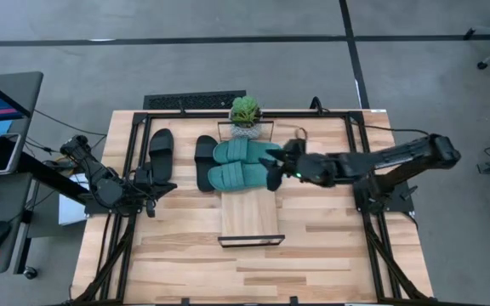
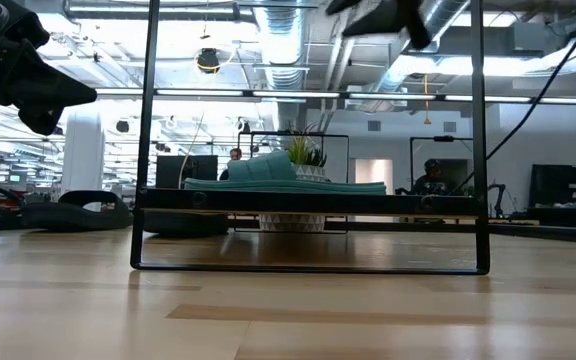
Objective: Pick and place slides into the shelf
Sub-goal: Put the left black slide on the shelf
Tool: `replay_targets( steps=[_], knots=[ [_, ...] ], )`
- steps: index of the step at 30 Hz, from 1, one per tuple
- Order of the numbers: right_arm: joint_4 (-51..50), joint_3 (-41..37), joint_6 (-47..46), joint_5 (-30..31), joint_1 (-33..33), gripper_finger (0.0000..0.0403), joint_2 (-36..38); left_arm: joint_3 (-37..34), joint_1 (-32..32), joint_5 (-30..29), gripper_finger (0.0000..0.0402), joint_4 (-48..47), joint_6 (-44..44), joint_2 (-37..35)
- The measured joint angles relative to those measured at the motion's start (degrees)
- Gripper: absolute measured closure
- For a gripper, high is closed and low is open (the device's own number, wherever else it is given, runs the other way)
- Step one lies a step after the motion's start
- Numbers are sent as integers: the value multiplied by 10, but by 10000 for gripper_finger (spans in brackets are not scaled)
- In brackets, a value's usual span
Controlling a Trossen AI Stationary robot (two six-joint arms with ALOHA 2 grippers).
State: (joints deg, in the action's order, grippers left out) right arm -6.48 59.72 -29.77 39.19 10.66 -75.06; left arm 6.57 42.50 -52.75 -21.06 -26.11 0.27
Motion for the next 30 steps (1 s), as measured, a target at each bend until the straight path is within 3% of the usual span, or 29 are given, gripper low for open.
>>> replay_targets(
  steps=[4, 8, 15, 24, 27, 30],
  knots=[
    [0, 0, 33, 87, 42, 230, 24, 0, 0, 0, 401, 0, 0, 0],
    [-4, 0, 34, 116, 60, 238, 32, 0, 0, 0, 401, 0, -9, 0],
    [1, 0, 25, 120, 62, 250, 32, 0, 0, 0, 401, 0, -30, 0],
    [0, 0, 32, 119, 87, 265, 27, 2, 0, -12, 401, 10, 31, 0],
    [-33, 0, 32, 118, 95, 269, 26, 31, 0, -13, 401, -17, 12, 0],
    [-70, 0, 32, 119, 101, 270, 26, 73, 0, -11, 401, -103, -28, 4]
  ],
)
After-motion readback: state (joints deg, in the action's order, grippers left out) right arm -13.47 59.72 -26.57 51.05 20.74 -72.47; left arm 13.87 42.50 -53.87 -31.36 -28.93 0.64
